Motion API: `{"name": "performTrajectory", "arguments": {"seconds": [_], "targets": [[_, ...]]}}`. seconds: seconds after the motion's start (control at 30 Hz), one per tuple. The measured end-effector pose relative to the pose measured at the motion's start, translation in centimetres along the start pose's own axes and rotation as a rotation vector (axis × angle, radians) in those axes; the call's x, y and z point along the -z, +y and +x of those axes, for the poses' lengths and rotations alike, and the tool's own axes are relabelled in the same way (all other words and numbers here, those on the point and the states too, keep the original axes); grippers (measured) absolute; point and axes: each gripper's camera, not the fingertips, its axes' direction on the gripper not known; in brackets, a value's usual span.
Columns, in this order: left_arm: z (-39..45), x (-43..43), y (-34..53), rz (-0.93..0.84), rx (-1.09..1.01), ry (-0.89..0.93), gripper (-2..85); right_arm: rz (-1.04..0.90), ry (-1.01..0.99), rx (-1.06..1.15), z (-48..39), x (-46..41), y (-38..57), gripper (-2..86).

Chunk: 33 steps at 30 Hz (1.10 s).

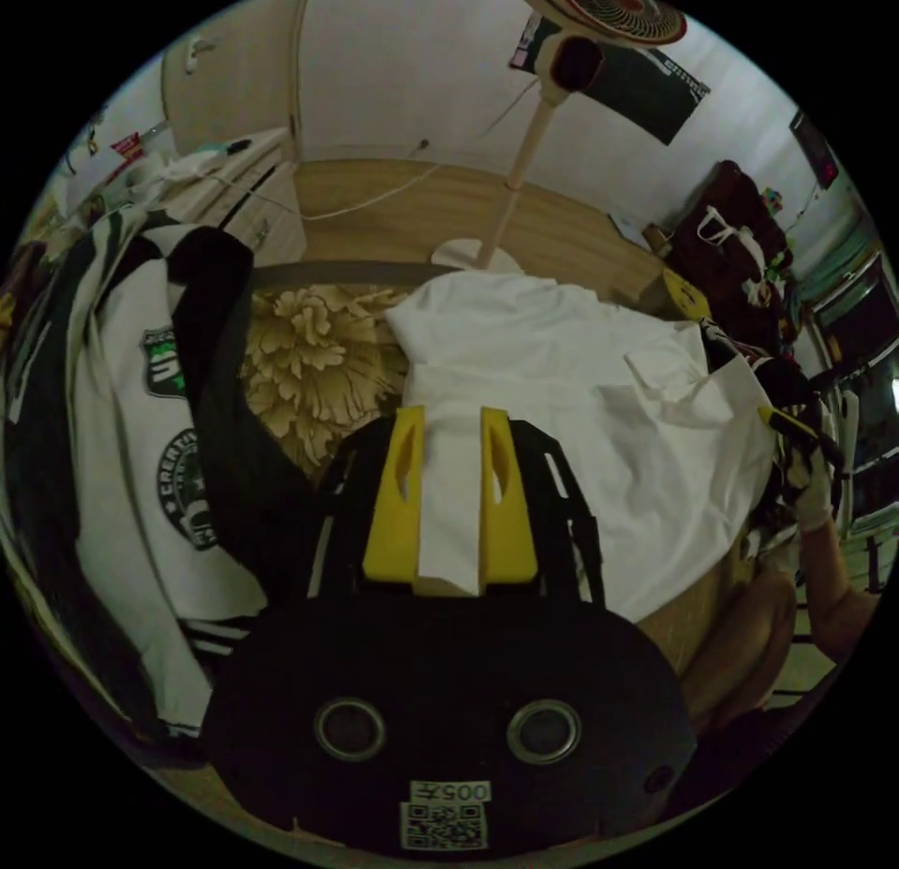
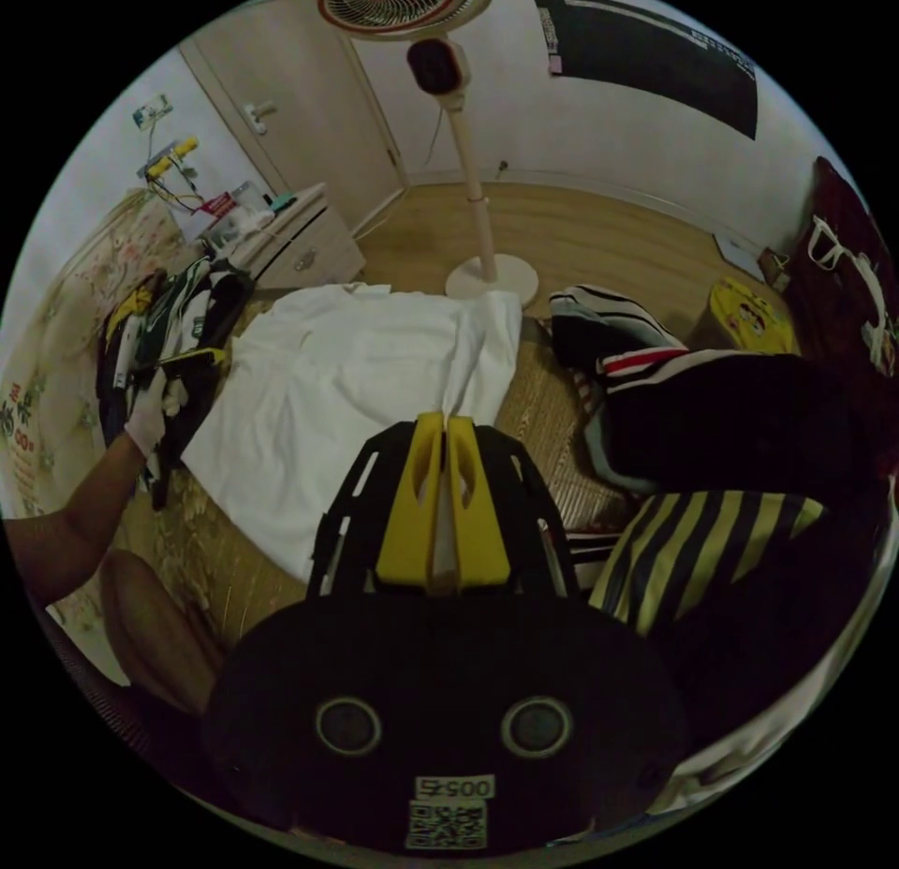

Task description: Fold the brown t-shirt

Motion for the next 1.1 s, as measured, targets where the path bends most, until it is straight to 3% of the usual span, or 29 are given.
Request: {"name": "performTrajectory", "arguments": {"seconds": [0.1,0.17,0.27,0.37,0.53,0.6,0.7,0.87,1.1], "targets": [[0.4,-2.3,-0.4,-0.062,-0.003,-0.055,11.3,-0.019,0.007,-0.001,0.8,-0.5,0.2,-1.4],[0.4,-2.9,-0.4,-0.081,0.018,-0.104,2.5,-0.03,0.005,-0.012,1.5,-0.9,0.5,-1.4],[0.2,-1.4,0.6,0.014,0.071,-0.079,1.0,-0.016,-0.02,-0.035,2.4,-0.7,0.8,-1.4],[0.6,0.9,1.5,0.108,0.065,-0.029,0.5,0.011,-0.042,-0.029,2.7,0.0,1.2,-1.4],[0.7,0.8,0.7,0.154,0.037,-0.123,1.7,-0.001,-0.025,-0.004,2.6,-0.6,1.2,-1.4],[0.4,-1.0,-0.4,0.103,0.014,-0.066,9.6,-0.004,-0.034,-0.011,2.6,-1.0,1.2,-1.4],[0.4,-3.8,-1.3,0.014,-0.007,-0.034,12.7,-0.004,-0.037,-0.012,2.5,-1.2,1.2,-1.4],[1.5,-3.5,-0.5,0.042,-0.002,-0.049,4.8,-0.006,-0.037,-0.016,2.6,-1.5,1.3,-1.5],[3.5,-0.9,2.3,0.051,-0.015,-0.061,2.0,0.003,-0.067,-0.017,2.2,-1.2,1.6,-1.6]]}}
